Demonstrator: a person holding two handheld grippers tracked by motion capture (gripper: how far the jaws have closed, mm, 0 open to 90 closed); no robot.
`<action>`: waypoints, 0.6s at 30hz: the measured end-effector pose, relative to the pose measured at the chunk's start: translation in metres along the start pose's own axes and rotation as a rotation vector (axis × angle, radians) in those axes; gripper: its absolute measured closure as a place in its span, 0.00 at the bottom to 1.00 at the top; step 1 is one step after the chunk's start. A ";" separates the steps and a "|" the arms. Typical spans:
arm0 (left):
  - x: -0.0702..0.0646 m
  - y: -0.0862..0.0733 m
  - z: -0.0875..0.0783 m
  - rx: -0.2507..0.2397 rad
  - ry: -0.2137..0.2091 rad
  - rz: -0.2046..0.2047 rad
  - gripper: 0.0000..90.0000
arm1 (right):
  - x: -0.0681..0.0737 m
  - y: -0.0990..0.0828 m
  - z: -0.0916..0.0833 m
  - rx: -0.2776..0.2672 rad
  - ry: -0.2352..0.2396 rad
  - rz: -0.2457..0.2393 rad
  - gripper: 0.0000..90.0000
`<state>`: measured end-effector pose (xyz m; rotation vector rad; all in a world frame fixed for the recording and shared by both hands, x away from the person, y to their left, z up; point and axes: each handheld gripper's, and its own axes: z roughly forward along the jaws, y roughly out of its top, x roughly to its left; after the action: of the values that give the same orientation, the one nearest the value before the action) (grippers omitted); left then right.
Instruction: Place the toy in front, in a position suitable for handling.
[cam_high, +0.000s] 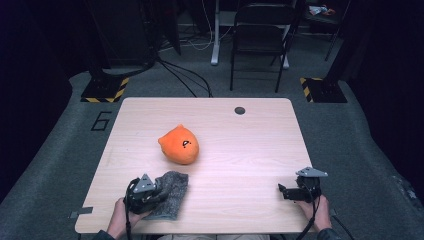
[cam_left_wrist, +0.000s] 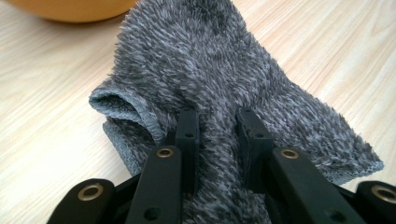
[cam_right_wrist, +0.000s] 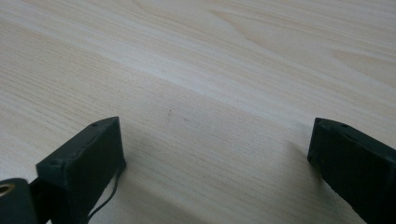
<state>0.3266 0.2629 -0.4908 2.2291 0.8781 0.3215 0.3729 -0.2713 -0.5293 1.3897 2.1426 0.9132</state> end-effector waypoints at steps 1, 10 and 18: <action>-0.002 0.002 0.002 0.000 -0.010 0.000 0.81 | 0.000 0.000 0.000 0.001 -0.002 0.000 0.03; -0.016 0.017 0.013 0.010 -0.050 0.048 0.81 | 0.000 0.000 0.000 0.003 -0.001 -0.001 0.02; -0.024 0.026 0.021 0.004 -0.071 0.079 0.81 | 0.000 0.000 0.000 0.000 -0.004 0.002 0.02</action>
<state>0.3319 0.2221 -0.4873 2.2683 0.7549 0.2764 0.3730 -0.2716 -0.5294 1.3926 2.1389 0.9102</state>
